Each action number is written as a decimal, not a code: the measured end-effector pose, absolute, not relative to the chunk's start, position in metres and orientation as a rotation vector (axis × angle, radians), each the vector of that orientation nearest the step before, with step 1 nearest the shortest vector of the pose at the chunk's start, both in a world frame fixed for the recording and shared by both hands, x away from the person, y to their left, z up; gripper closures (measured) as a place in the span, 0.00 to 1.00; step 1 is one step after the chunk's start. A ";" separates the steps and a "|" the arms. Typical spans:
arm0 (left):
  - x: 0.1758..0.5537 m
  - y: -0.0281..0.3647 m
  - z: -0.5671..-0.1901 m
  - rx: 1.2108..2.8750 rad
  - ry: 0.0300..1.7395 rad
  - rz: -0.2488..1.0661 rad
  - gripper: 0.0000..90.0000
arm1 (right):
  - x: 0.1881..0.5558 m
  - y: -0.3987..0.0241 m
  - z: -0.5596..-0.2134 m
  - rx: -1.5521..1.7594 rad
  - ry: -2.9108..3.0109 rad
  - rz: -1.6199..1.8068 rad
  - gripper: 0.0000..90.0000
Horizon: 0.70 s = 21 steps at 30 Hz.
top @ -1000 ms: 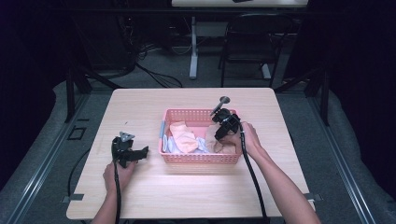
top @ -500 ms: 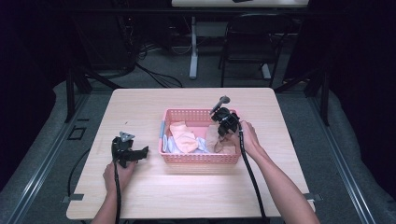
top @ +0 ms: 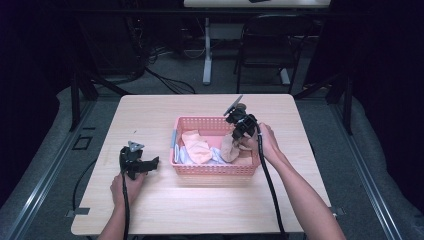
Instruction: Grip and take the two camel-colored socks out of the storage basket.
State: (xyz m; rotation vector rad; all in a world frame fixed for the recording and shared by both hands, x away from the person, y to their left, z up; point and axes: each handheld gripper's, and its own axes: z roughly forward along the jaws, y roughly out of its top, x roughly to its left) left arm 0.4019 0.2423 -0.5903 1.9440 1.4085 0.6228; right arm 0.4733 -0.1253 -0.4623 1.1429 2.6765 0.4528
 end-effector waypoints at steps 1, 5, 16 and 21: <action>0.402 0.242 -0.590 1.944 1.408 0.623 0.17 | 0.473 -0.125 -0.460 1.144 2.675 0.465 0.99; 0.402 0.242 -0.590 1.944 1.409 0.623 0.17 | 0.473 -0.126 -0.448 1.143 2.672 0.487 0.99; 0.402 0.242 -0.590 1.945 1.408 0.623 0.17 | 0.471 -0.127 -0.430 1.119 2.695 0.494 0.99; 0.402 0.242 -0.590 1.945 1.408 0.623 0.17 | 0.469 -0.127 -0.419 1.101 2.707 0.499 0.98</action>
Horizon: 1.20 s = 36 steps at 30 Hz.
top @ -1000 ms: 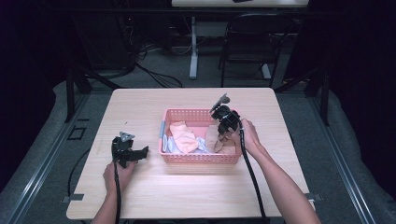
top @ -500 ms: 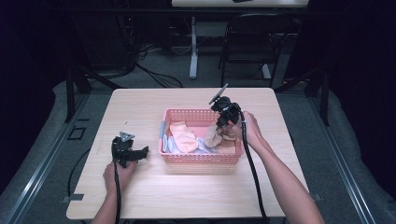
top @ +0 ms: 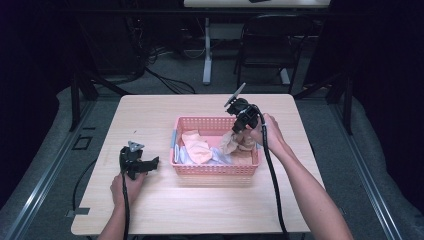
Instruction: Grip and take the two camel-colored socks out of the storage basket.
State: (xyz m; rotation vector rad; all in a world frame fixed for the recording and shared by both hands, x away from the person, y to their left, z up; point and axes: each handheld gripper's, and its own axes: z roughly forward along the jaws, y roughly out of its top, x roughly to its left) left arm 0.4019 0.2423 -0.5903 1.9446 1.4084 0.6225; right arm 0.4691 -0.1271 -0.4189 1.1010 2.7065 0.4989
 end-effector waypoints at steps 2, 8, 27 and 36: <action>0.402 0.242 -0.590 1.944 1.409 0.623 0.17 | 0.468 -0.127 -0.415 1.103 2.705 0.508 0.98; 0.402 0.242 -0.590 1.944 1.409 0.622 0.17 | 0.467 -0.126 -0.400 1.088 2.709 0.499 0.98; 0.402 0.242 -0.590 1.944 1.409 0.623 0.17 | 0.463 -0.140 -0.359 1.096 2.699 0.515 0.98; 0.402 0.242 -0.590 1.944 1.409 0.623 0.17 | 0.460 -0.153 -0.345 1.117 2.674 0.511 0.98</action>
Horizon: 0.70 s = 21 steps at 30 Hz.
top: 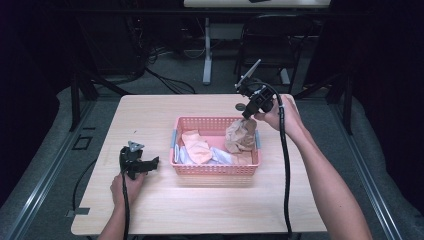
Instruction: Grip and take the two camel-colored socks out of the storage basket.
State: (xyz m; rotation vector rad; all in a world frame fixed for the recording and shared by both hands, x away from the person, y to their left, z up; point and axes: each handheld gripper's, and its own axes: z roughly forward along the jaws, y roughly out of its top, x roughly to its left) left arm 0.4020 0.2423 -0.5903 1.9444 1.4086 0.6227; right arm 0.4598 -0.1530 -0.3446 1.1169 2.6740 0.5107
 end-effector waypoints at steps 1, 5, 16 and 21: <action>0.402 0.242 -0.590 1.944 1.409 0.622 0.17 | 0.459 -0.155 -0.343 1.124 2.669 0.516 0.98; 0.402 0.242 -0.590 1.944 1.409 0.622 0.17 | 0.456 -0.164 -0.335 1.131 2.649 0.519 0.98; 0.402 0.242 -0.590 1.944 1.409 0.622 0.17 | 0.448 -0.195 -0.322 1.170 2.602 0.508 0.98; 0.402 0.242 -0.590 1.946 1.408 0.622 0.17 | 0.444 -0.209 -0.321 1.198 2.579 0.505 0.98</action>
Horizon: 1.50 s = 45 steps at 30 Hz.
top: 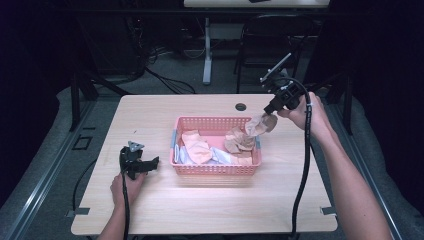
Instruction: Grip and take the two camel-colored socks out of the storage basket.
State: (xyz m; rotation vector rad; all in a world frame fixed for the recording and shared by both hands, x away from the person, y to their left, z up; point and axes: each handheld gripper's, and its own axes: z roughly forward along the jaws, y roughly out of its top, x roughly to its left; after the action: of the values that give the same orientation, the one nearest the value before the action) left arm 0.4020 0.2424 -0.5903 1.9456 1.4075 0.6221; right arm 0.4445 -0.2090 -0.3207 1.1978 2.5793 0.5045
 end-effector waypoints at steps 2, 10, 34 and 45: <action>0.402 0.242 -0.590 1.944 1.409 0.623 0.17 | 0.444 -0.214 -0.321 1.209 2.571 0.501 0.98; 0.402 0.242 -0.590 1.944 1.409 0.623 0.17 | 0.442 -0.237 -0.328 1.265 2.541 0.484 0.98; 0.402 0.242 -0.590 1.944 1.409 0.623 0.17 | 0.448 -0.288 -0.384 1.450 2.506 0.428 0.98; 0.402 0.242 -0.590 1.945 1.408 0.623 0.17 | 0.449 -0.294 -0.417 1.494 2.500 0.378 0.99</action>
State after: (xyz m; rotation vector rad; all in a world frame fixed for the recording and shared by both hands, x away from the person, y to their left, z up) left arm 0.4019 0.2423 -0.5903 1.9449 1.4083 0.6228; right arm 0.4490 -0.2937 -0.4168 1.4940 2.5001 0.3785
